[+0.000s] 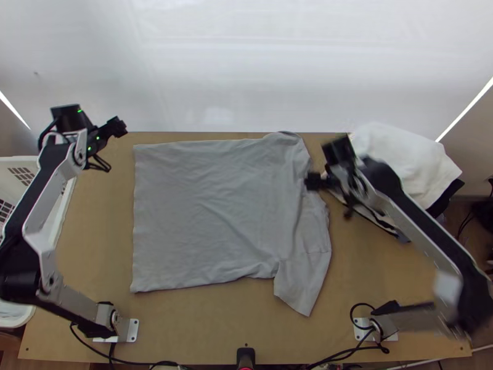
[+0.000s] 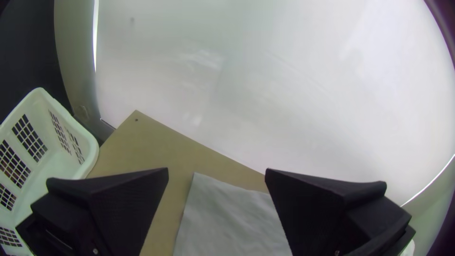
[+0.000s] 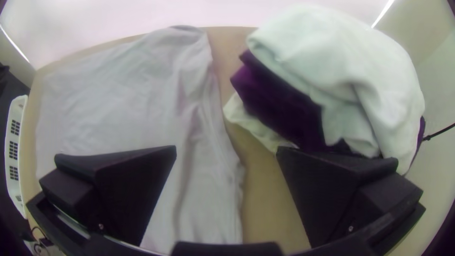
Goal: Fold the t-shirt
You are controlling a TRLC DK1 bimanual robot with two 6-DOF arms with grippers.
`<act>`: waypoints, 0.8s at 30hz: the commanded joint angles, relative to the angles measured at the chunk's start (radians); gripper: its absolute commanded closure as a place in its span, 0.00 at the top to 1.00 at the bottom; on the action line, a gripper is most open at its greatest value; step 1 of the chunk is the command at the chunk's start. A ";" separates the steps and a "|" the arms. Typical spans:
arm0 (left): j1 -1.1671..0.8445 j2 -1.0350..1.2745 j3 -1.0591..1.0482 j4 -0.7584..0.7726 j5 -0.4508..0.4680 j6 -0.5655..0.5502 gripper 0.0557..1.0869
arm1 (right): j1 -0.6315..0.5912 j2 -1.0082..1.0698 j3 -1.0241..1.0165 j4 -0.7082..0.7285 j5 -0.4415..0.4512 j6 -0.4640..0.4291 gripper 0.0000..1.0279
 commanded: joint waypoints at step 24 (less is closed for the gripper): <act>-0.092 -0.360 -0.336 -0.018 -0.004 0.018 0.96 | -0.012 -0.661 -0.838 0.203 -0.267 0.113 0.50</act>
